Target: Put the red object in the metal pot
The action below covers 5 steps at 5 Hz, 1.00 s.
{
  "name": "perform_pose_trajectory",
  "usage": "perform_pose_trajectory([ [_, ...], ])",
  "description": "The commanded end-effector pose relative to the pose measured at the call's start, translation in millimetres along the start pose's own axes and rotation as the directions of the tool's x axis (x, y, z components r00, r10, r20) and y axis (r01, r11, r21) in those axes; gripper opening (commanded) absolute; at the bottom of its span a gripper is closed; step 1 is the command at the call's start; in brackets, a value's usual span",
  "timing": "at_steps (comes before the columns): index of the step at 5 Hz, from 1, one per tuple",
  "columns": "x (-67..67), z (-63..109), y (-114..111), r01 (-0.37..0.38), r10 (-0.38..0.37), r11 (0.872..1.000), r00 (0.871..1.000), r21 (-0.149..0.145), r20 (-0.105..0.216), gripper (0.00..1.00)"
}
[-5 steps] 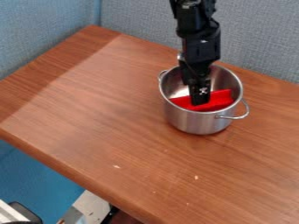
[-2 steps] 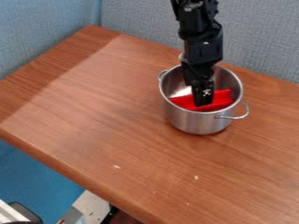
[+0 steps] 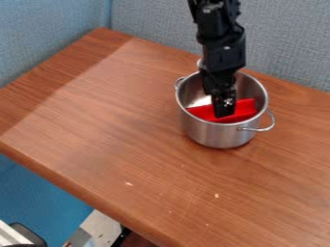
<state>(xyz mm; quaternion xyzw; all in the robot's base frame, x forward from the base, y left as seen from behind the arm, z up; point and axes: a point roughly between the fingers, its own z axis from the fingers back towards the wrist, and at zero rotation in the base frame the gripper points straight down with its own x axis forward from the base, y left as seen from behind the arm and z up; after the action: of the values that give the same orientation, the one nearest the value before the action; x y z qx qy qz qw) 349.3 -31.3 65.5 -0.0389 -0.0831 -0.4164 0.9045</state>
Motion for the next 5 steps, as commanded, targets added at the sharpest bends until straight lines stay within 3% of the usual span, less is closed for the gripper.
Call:
perform_pose_trajectory([
  [1, 9.6, 27.1, 0, -0.008, 0.005, 0.999, 0.998, 0.049, 0.060, 1.00],
  [5, 3.4, 42.5, 2, -0.063, 0.057, 0.996, 0.993, 0.060, 0.101, 1.00],
])
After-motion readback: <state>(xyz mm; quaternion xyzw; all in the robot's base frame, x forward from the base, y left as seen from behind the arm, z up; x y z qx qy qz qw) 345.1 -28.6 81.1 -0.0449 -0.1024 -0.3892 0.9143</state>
